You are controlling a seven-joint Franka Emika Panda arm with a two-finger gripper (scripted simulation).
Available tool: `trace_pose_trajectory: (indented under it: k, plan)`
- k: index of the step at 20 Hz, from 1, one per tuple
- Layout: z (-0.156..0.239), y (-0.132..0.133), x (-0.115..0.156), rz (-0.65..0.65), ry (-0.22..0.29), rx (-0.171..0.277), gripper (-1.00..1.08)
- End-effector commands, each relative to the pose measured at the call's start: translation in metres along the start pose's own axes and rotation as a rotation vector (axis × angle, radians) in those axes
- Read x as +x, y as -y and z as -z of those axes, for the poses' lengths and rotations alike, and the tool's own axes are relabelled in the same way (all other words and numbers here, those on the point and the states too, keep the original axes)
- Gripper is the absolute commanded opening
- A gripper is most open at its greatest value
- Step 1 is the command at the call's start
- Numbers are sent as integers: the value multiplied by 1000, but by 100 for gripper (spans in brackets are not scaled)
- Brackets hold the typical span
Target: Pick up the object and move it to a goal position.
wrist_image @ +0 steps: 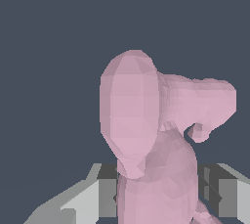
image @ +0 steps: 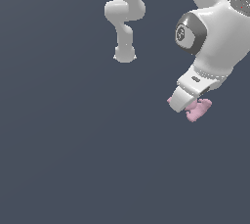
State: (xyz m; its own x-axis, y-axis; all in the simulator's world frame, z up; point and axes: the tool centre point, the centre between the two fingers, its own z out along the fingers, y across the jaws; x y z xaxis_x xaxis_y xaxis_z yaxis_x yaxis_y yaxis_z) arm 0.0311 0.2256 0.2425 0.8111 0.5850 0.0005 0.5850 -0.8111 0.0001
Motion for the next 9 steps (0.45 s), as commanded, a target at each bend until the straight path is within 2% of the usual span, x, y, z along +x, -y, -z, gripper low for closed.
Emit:
trace_pose_trajectory:
  k: [1,9]
  plan:
    - [5,4,7,-1,1,0,-100]
    - [10,9,15,-1,1,0,-100]
